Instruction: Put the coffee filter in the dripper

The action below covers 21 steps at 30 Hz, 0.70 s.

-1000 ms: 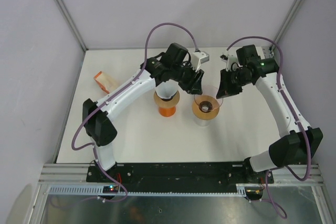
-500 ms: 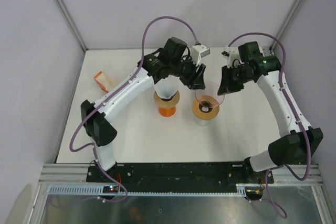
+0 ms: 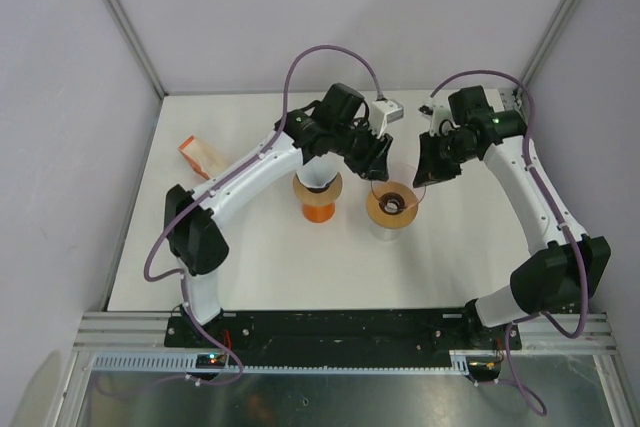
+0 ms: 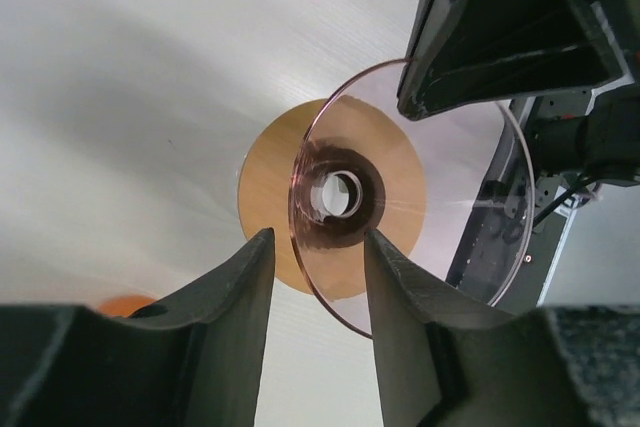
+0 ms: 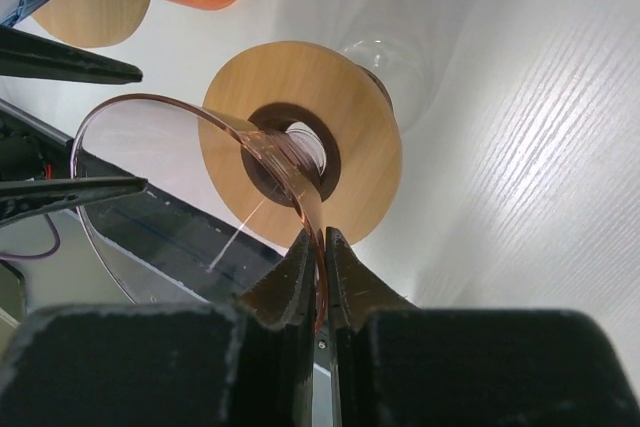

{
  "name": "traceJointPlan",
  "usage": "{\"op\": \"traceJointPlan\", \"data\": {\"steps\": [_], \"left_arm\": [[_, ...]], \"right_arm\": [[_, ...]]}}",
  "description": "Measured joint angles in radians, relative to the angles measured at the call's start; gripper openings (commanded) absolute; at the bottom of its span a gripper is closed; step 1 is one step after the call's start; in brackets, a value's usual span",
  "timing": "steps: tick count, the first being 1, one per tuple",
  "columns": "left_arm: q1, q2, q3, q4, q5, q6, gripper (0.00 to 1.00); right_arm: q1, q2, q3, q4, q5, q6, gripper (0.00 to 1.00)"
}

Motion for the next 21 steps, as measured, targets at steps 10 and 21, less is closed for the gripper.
{"op": "traceJointPlan", "data": {"steps": [10,21], "left_arm": [[-0.001,0.012,-0.055,-0.001,0.001,0.003,0.18],[0.007,0.000,-0.091,0.033,0.003,-0.010,0.01]], "right_arm": [[0.038,0.000,-0.032,0.045,0.046,0.003,0.00],[0.085,-0.056,-0.086,0.093,0.110,0.031,0.00]]}}
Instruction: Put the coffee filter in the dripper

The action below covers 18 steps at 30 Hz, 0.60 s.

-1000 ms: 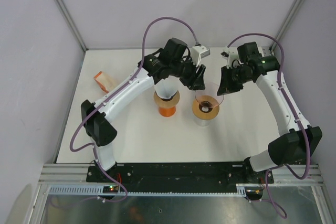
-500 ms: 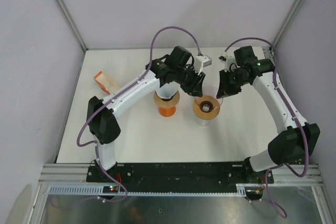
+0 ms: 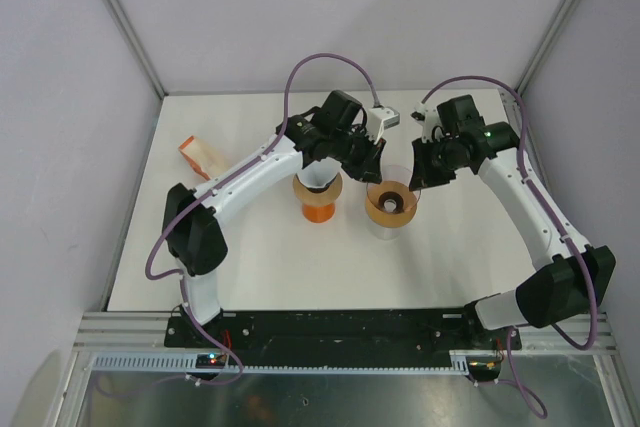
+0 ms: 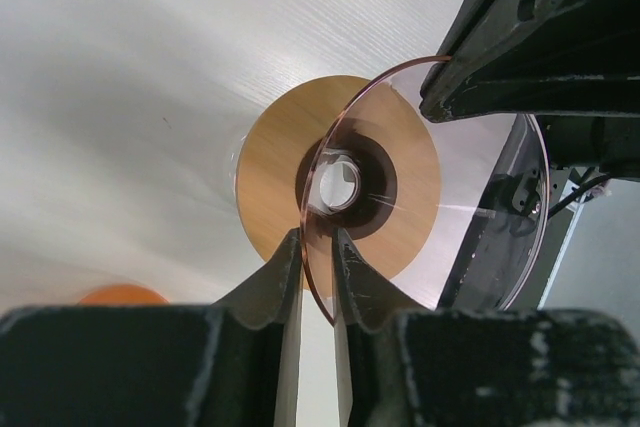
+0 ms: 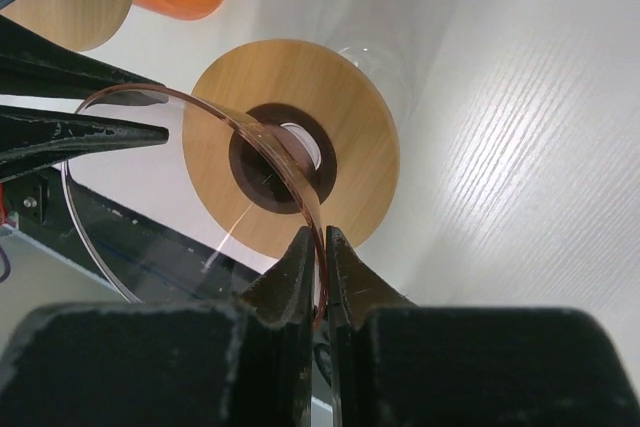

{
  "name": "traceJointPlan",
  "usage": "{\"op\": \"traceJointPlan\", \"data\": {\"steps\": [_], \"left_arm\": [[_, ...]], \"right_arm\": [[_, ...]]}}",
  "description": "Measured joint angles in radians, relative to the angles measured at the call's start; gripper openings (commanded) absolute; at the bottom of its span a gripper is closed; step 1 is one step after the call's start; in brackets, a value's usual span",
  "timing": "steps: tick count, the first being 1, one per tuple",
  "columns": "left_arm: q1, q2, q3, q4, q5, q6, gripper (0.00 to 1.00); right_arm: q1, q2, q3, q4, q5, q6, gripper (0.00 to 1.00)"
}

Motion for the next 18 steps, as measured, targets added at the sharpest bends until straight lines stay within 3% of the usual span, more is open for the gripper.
{"op": "traceJointPlan", "data": {"steps": [18], "left_arm": [[0.045,-0.001,-0.063,0.072,0.089,-0.026,0.00]], "right_arm": [[0.042,-0.018,-0.039,0.086,0.074,0.070,0.00]]}}
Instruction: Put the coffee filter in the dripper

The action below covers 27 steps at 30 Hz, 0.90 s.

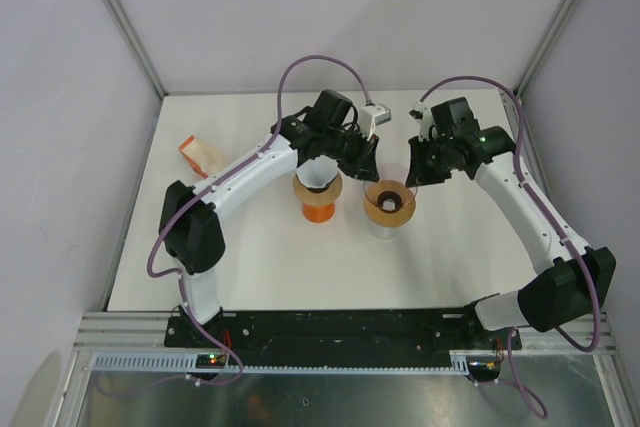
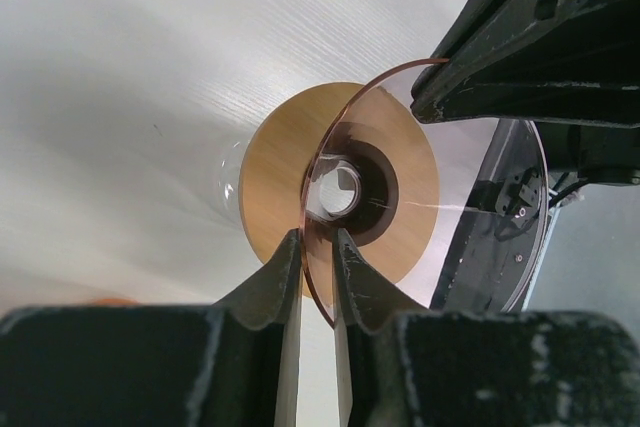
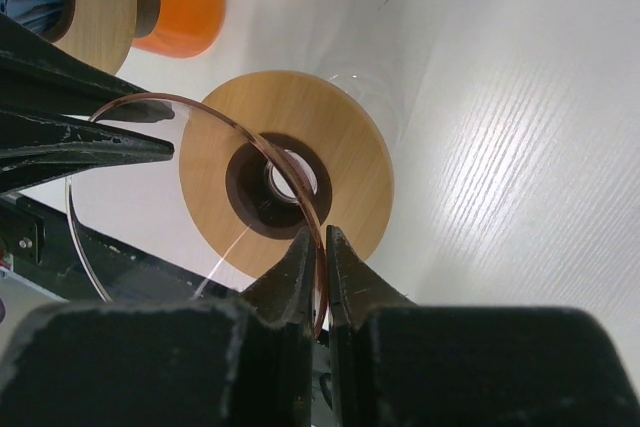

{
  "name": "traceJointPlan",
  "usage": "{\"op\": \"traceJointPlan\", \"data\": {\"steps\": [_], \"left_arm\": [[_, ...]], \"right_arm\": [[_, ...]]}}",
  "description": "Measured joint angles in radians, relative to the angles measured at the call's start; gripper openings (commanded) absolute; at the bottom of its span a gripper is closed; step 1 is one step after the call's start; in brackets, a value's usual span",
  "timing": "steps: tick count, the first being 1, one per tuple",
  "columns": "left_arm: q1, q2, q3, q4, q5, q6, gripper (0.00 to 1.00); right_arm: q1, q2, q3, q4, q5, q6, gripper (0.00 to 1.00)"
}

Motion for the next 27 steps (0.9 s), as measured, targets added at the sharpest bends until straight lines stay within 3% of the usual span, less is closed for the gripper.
{"op": "traceJointPlan", "data": {"steps": [27], "left_arm": [[0.005,-0.055,-0.128,0.145,-0.013,-0.014,0.00]], "right_arm": [[0.018,-0.086,-0.171,0.210,0.031,0.042,0.00]]}}
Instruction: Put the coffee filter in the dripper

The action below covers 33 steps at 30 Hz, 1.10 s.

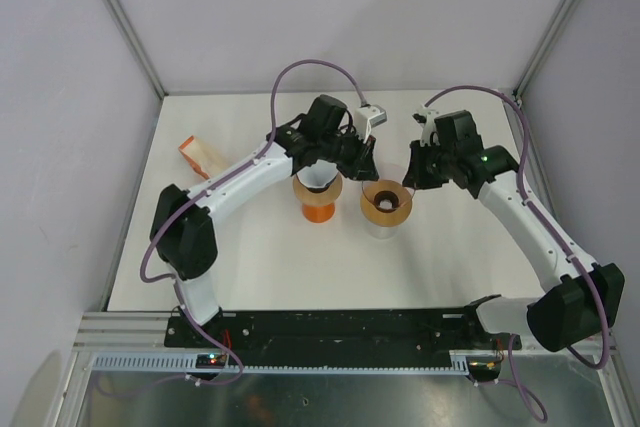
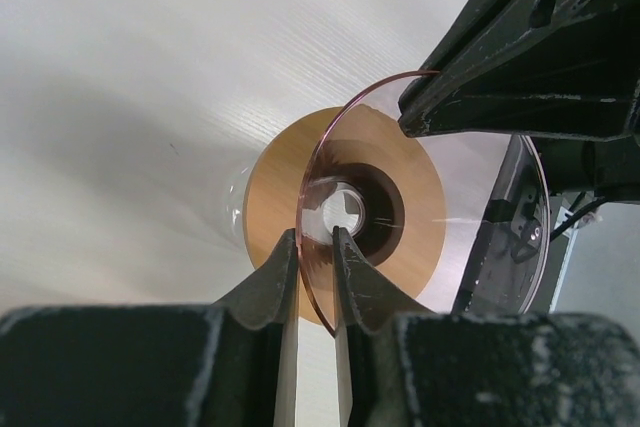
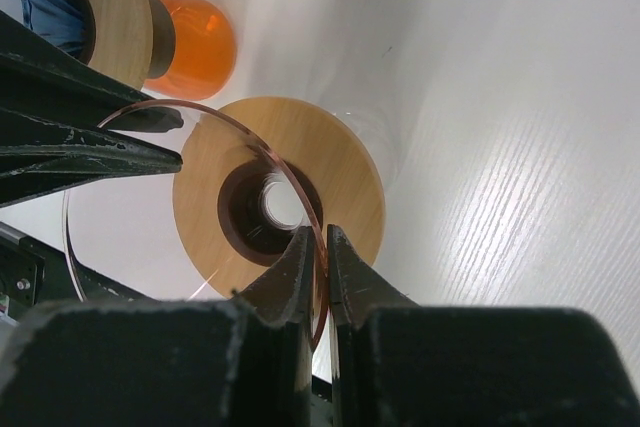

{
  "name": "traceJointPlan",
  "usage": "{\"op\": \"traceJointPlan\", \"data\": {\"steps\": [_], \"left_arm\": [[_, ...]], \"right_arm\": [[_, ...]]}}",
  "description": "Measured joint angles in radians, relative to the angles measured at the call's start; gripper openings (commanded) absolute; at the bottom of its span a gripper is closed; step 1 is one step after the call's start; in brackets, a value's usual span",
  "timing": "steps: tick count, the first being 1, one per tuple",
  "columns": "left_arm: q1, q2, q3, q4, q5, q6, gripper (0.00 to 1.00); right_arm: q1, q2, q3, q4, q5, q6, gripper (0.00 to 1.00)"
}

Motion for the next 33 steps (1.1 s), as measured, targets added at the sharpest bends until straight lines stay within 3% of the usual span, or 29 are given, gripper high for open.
{"op": "traceJointPlan", "data": {"steps": [16,33], "left_arm": [[-0.001,-0.064,-0.150,0.175,-0.017,0.001,0.00],[-0.006,-0.037,-0.099,0.163,-0.027,0.002,0.00]], "right_arm": [[0.054,-0.015,-0.006,0.013,0.087,0.018,0.00],[0.014,-0.005,-0.008,0.013,0.039,0.016,0.00]]}}
